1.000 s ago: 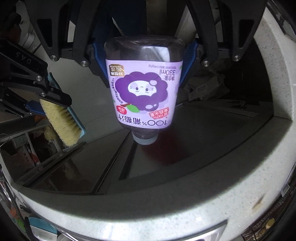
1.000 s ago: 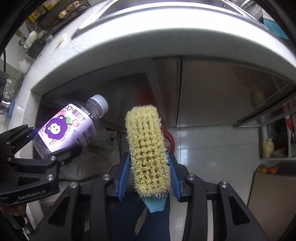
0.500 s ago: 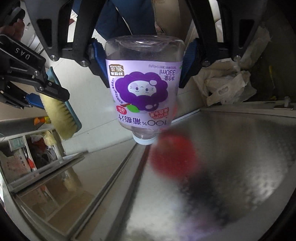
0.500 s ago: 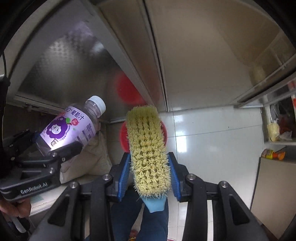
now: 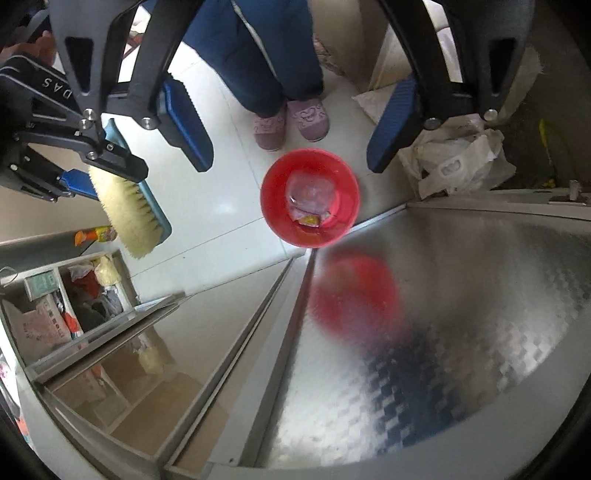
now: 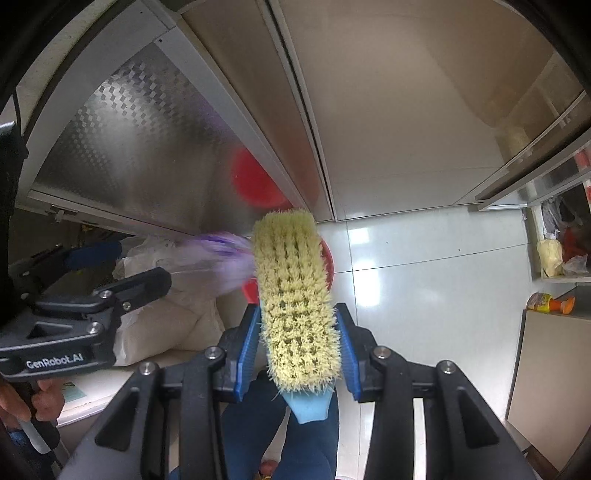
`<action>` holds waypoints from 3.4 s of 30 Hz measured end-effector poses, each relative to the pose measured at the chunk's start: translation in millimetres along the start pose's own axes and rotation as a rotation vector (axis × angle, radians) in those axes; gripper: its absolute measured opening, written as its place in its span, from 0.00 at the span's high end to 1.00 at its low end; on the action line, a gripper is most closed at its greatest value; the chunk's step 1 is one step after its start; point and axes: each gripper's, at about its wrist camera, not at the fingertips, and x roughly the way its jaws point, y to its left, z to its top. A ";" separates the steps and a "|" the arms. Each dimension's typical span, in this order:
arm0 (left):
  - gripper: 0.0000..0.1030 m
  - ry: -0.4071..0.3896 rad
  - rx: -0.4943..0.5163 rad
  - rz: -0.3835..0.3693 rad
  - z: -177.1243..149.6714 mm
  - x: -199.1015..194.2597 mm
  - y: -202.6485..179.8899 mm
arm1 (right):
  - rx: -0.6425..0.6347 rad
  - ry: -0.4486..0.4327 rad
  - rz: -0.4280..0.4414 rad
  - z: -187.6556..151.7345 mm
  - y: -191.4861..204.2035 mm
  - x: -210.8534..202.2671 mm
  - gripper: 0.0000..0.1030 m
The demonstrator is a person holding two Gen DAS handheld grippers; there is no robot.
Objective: Collect trash
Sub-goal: 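Open the left tool to drop the bottle into the bin, then open the right tool to drop the brush into the bin, then raise both open tools back up over the counter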
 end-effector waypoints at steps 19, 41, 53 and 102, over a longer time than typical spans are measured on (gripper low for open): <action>0.06 -0.048 -0.189 0.094 -36.0 -39.9 59.7 | -0.159 0.038 0.038 17.0 54.4 2.7 0.64; 0.00 -0.011 -0.305 0.159 -59.0 -24.7 92.5 | -0.313 0.091 0.013 30.0 82.4 43.9 0.15; 0.00 -0.081 -0.253 0.164 -54.0 -91.1 58.4 | -0.236 0.027 -0.031 25.1 78.7 -15.7 0.03; 0.00 -0.400 -0.405 0.348 33.9 -347.5 178.8 | -0.481 -0.284 0.073 155.5 218.4 -212.8 0.02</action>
